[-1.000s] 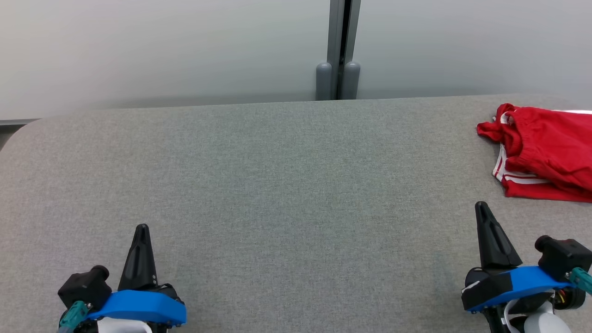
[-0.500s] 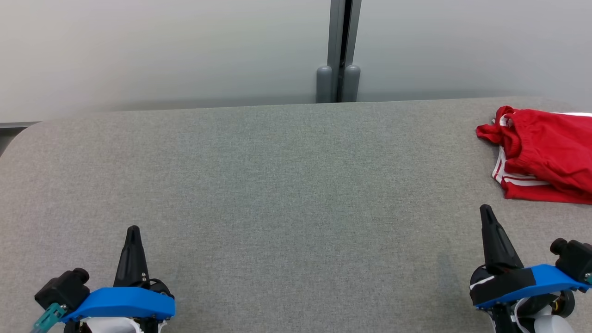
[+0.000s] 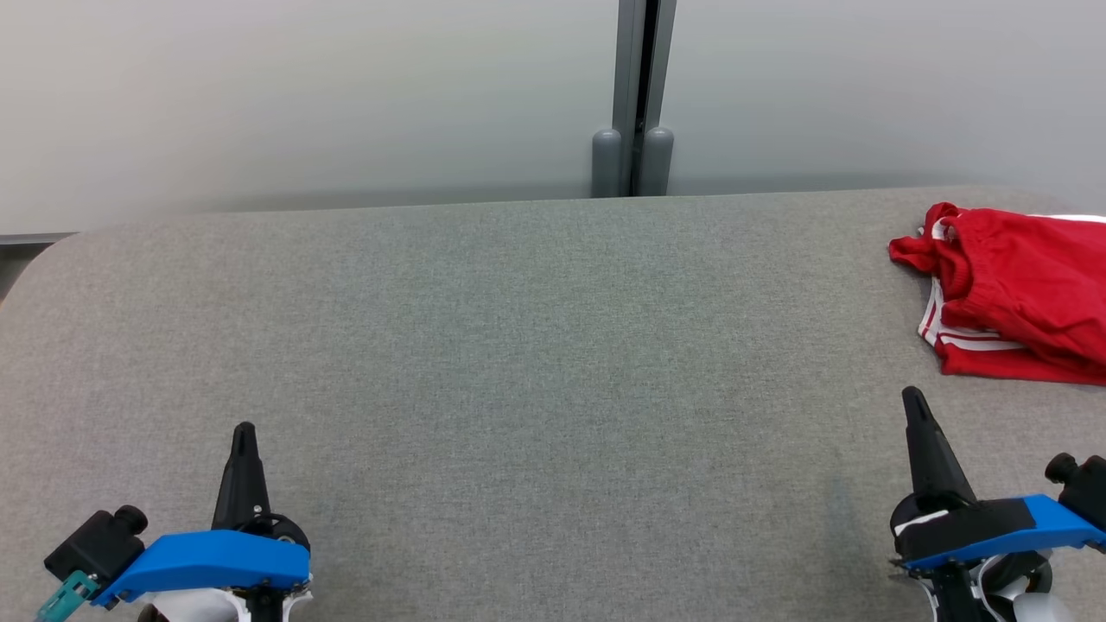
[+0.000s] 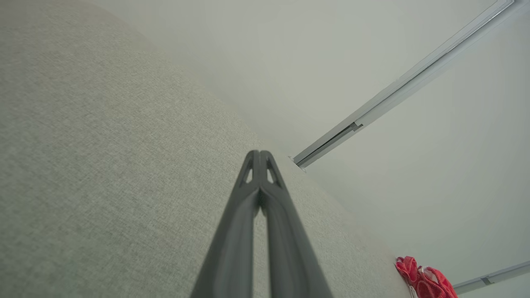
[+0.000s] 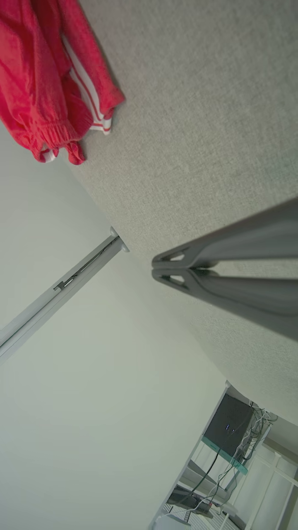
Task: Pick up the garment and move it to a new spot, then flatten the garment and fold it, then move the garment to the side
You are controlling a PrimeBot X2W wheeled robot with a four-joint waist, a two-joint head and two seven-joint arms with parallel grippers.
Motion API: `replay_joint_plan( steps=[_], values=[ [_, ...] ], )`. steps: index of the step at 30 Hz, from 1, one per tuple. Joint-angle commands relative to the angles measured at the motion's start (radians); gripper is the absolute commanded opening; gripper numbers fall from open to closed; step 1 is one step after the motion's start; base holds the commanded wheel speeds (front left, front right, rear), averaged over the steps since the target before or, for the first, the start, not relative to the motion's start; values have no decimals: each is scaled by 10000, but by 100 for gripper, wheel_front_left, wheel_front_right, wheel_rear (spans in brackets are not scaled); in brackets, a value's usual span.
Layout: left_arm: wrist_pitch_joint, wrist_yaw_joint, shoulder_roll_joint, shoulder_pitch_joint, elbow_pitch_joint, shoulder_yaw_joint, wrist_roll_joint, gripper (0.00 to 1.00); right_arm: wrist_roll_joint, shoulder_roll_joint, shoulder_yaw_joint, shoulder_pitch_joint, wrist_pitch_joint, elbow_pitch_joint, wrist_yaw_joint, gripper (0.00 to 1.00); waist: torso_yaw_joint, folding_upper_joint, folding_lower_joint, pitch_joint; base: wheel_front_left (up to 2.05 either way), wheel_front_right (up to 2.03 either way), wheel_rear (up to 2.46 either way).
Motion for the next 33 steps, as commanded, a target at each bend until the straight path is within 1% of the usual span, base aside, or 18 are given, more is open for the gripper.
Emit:
replay_joint_plan(
  steps=[1,15,33],
  values=[
    [97,-61,26,-264,-161,87,-407,0,453,-40,-50,-111,74,-81,0,0,2,0,-1,-12,0,0,0],
    [543,-93,28,-313,-212,206,-2138,0,2257,-45,-118,-126,419,22,0,0,13,0,-1,-103,0,0,0],
    [1030,-119,32,-365,-258,334,-4039,0,4246,-51,-191,-143,789,135,1,0,28,0,-1,-220,0,0,0]
  ],
)
